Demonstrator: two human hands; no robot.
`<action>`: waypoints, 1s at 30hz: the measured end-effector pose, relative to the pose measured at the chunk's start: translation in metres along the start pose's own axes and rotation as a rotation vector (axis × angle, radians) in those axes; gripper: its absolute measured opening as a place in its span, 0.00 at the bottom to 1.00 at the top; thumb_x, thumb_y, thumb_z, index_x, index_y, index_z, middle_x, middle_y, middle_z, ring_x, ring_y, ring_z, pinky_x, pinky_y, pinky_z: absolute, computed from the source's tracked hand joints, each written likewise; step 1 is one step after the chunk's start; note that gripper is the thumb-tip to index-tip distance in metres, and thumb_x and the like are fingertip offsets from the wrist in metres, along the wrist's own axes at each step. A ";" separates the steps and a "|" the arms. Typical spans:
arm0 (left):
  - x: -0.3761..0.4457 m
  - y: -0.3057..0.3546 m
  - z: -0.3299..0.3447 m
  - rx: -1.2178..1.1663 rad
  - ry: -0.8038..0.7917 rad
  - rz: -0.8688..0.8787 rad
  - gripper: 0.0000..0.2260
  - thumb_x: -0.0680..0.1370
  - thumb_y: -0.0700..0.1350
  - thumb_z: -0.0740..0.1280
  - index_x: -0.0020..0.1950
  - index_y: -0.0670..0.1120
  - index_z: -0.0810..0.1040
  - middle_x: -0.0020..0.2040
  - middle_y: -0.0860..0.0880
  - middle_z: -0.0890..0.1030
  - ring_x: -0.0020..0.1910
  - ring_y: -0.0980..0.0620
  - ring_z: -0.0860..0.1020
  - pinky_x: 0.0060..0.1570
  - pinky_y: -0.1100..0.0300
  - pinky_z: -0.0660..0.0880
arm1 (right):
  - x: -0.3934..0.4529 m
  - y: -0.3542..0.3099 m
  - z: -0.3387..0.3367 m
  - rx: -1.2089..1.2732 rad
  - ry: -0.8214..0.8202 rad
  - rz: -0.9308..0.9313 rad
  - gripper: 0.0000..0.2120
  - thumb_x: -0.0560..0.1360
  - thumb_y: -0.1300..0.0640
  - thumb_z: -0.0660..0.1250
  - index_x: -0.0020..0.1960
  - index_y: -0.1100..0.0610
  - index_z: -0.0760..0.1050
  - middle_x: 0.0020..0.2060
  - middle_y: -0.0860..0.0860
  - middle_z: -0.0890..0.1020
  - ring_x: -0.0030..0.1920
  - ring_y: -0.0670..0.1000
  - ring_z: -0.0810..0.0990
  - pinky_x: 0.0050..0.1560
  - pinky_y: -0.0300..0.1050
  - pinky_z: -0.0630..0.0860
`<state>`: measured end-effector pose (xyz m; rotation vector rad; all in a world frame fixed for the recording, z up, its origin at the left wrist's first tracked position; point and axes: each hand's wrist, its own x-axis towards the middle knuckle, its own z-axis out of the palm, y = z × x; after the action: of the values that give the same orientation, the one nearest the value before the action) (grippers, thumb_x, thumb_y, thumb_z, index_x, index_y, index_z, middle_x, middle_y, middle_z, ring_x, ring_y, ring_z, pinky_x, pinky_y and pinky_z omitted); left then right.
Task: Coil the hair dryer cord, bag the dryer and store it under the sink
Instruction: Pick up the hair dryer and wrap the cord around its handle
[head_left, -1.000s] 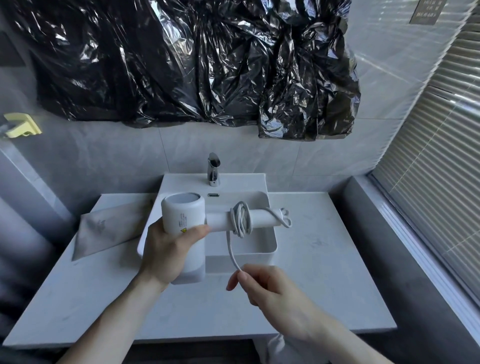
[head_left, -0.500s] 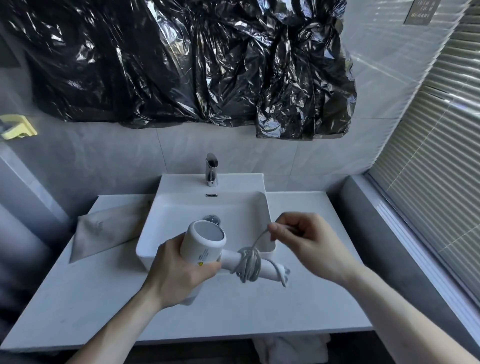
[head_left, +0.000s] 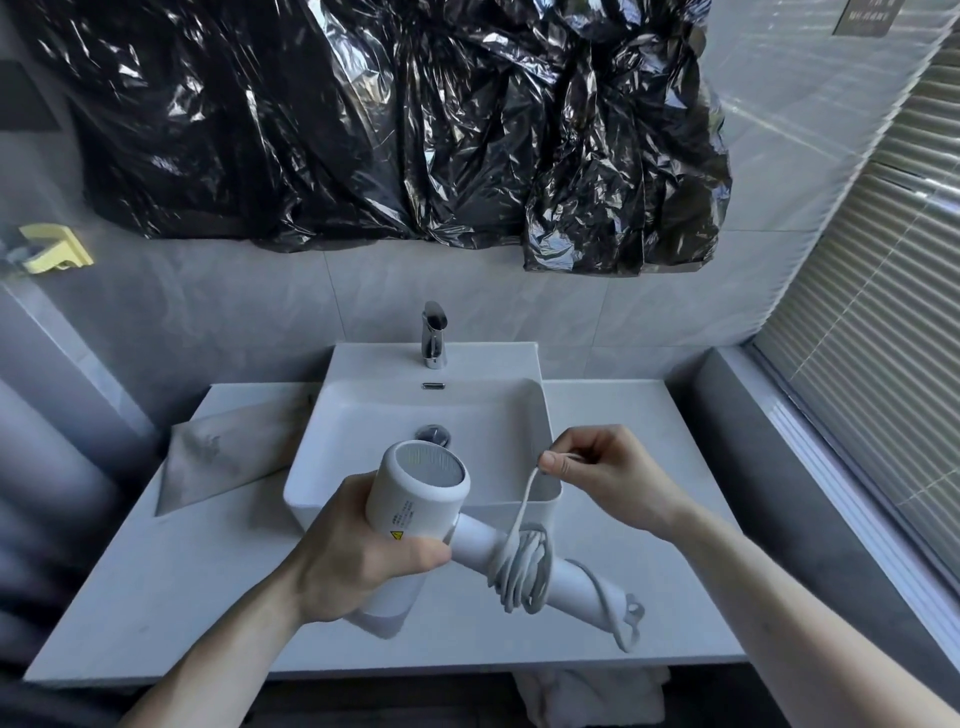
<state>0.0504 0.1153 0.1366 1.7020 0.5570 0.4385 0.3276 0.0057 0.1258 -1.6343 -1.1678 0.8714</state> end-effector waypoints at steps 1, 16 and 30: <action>-0.001 0.001 0.001 -0.029 -0.003 0.002 0.10 0.66 0.49 0.78 0.36 0.45 0.81 0.34 0.49 0.78 0.35 0.51 0.75 0.38 0.58 0.70 | 0.001 0.003 0.006 0.002 -0.015 0.003 0.13 0.80 0.56 0.74 0.39 0.61 0.83 0.31 0.54 0.69 0.27 0.42 0.62 0.28 0.32 0.60; 0.016 -0.008 0.001 -0.153 0.649 -0.137 0.15 0.56 0.57 0.78 0.38 0.50 0.87 0.35 0.48 0.88 0.38 0.43 0.84 0.41 0.50 0.78 | -0.061 0.017 0.061 -0.007 -0.184 0.237 0.18 0.88 0.49 0.58 0.49 0.56 0.82 0.28 0.44 0.72 0.27 0.46 0.69 0.31 0.40 0.68; 0.006 -0.031 0.021 0.310 0.461 -0.117 0.15 0.66 0.48 0.81 0.37 0.47 0.76 0.34 0.44 0.80 0.27 0.53 0.69 0.29 0.59 0.69 | -0.045 -0.033 0.037 -0.424 0.169 -0.160 0.07 0.75 0.49 0.77 0.48 0.47 0.80 0.32 0.50 0.83 0.33 0.52 0.81 0.36 0.47 0.77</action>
<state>0.0632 0.1069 0.1024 1.8553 1.1002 0.6946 0.2702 -0.0230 0.1465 -1.8759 -1.4053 0.3903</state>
